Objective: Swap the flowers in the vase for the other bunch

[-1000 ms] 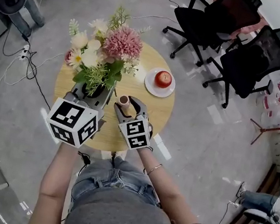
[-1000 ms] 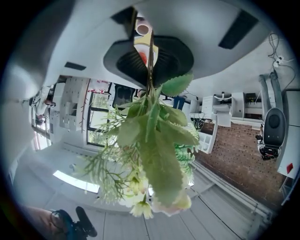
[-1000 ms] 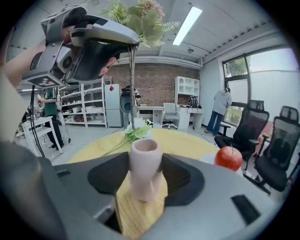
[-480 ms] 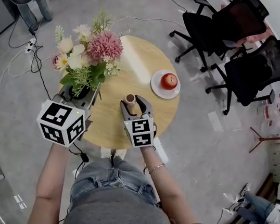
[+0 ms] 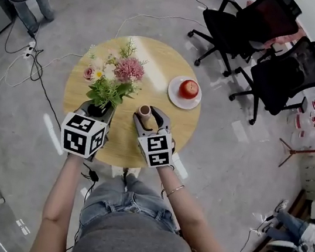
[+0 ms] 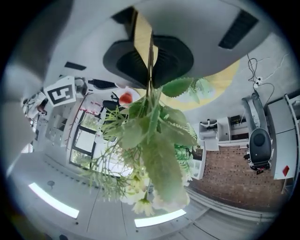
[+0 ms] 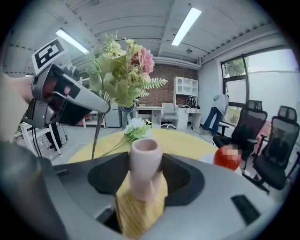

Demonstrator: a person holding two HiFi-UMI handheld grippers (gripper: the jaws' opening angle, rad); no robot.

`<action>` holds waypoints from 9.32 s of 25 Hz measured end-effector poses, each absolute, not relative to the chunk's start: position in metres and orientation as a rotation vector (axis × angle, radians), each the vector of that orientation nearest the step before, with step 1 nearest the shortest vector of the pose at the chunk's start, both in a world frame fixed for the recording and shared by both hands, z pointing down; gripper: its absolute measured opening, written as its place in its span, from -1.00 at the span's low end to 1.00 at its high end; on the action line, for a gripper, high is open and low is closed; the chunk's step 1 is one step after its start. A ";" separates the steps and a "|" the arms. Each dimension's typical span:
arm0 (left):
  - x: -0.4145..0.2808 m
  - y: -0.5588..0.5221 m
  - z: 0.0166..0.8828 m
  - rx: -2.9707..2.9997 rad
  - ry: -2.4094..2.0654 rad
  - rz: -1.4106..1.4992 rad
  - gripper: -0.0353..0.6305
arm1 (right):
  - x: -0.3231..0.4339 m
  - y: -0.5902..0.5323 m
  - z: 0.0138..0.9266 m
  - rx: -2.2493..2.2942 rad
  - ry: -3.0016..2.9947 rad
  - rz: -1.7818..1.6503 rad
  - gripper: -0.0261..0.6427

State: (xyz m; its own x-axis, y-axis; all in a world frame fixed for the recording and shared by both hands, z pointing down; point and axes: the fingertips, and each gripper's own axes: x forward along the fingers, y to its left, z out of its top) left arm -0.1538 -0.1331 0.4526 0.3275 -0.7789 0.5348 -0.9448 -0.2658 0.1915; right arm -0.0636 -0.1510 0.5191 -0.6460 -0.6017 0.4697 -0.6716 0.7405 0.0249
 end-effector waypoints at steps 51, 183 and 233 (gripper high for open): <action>-0.135 -0.173 0.557 1.850 -1.303 0.457 -0.50 | -0.058 -0.154 0.518 0.997 -2.487 0.235 -0.22; -0.051 -0.251 0.375 2.428 -1.423 -0.075 -0.81 | -0.056 -0.152 0.515 0.950 -2.535 0.209 -0.22; -0.066 -0.174 0.438 2.279 -1.340 0.279 -0.60 | -0.059 -0.147 0.519 0.982 -2.512 0.246 -0.22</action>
State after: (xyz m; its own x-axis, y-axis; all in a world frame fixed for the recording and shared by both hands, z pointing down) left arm -0.0657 -0.1737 0.4383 0.5002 -0.7661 0.4035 -0.8635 -0.4065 0.2986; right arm -0.0593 -0.1474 0.5186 -0.6566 -0.6034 0.4526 -0.6796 0.7335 -0.0081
